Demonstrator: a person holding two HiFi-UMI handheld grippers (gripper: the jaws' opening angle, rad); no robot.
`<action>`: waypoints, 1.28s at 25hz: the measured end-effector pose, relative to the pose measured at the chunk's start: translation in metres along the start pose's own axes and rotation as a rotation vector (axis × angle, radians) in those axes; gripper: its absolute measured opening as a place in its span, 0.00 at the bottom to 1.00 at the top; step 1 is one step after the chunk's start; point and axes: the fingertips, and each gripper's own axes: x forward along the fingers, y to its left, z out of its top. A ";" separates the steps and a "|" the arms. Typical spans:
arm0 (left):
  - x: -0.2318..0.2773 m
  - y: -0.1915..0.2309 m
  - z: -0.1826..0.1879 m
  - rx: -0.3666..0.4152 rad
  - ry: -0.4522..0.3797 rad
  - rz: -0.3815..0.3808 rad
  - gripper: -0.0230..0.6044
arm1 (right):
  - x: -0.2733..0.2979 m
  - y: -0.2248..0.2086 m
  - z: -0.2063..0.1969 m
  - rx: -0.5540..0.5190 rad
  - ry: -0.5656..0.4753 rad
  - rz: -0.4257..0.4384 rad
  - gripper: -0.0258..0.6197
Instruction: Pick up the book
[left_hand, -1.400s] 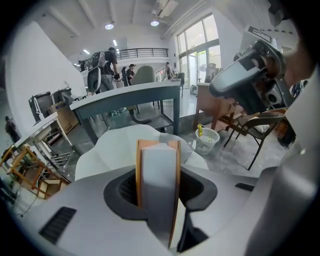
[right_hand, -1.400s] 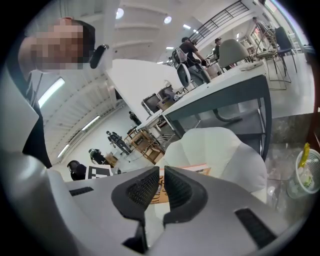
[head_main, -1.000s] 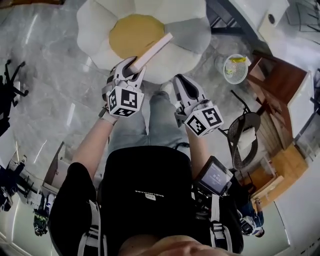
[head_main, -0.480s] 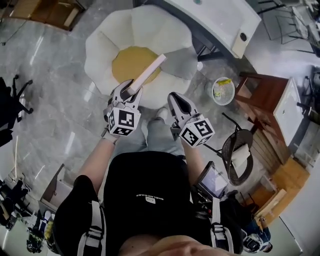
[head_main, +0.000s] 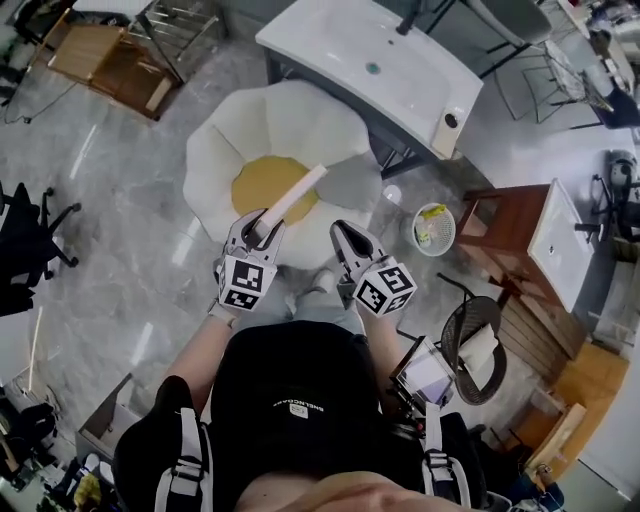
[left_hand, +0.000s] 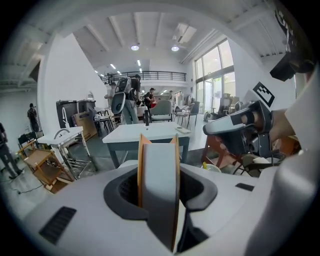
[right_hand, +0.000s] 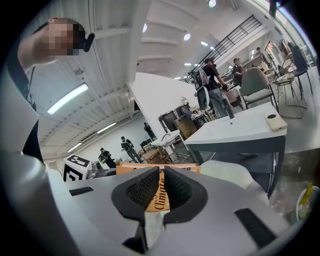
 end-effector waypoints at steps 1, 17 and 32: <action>-0.005 -0.001 0.007 0.004 -0.005 0.001 0.28 | -0.002 0.005 0.005 -0.006 -0.006 0.002 0.11; -0.075 -0.009 0.100 -0.081 -0.136 -0.068 0.28 | -0.043 0.061 0.069 -0.064 -0.068 0.011 0.11; -0.092 -0.007 0.152 -0.142 -0.205 -0.105 0.28 | -0.069 0.054 0.114 -0.075 -0.116 -0.024 0.11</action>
